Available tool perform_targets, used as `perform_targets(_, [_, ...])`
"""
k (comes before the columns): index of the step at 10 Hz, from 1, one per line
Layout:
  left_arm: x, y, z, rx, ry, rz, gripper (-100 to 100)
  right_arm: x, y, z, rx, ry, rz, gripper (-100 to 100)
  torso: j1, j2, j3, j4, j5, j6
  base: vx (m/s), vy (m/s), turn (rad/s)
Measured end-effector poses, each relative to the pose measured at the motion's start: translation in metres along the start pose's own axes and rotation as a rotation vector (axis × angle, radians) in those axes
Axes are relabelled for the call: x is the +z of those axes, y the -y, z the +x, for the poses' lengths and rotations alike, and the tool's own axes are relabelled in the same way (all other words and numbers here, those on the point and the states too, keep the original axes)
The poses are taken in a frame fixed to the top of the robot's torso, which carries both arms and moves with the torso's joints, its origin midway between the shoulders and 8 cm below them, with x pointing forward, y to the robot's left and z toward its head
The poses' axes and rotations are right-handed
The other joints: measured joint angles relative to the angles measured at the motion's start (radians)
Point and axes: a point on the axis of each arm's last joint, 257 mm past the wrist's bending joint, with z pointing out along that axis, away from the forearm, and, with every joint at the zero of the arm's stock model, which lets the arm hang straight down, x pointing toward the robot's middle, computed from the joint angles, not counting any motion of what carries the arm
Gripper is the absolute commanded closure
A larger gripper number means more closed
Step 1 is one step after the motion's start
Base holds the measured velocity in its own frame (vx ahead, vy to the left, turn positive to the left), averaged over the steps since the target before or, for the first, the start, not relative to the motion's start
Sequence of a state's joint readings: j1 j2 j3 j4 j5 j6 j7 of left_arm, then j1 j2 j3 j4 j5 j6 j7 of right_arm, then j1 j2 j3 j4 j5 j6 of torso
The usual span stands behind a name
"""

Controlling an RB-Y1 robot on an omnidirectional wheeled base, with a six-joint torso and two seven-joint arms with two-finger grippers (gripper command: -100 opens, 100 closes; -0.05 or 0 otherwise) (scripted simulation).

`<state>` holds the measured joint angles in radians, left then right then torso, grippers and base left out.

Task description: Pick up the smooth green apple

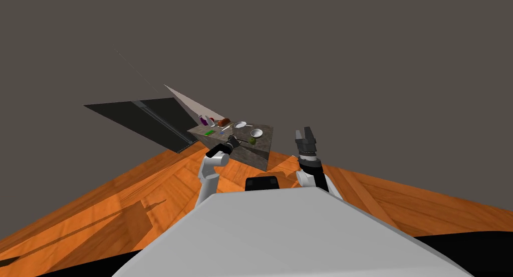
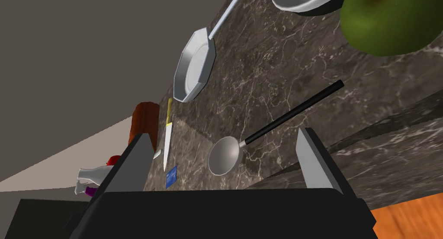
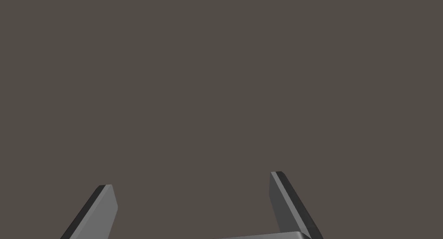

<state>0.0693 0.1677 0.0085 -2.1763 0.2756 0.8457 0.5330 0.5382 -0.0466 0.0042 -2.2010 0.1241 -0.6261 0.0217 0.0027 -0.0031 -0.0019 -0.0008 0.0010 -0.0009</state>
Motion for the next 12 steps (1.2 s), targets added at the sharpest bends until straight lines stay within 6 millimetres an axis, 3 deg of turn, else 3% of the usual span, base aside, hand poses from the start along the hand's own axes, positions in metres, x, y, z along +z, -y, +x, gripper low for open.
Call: perform_targets(12, [0.009, -0.062, 0.000, -0.099, 0.105, -0.270, -100, 0.000, 0.000, 0.000, 0.000, 0.000, 0.000, 0, -0.001, 0.000, 0.000, 0.000, 0.000, 0.000, 0.019, 0.041, -0.068])
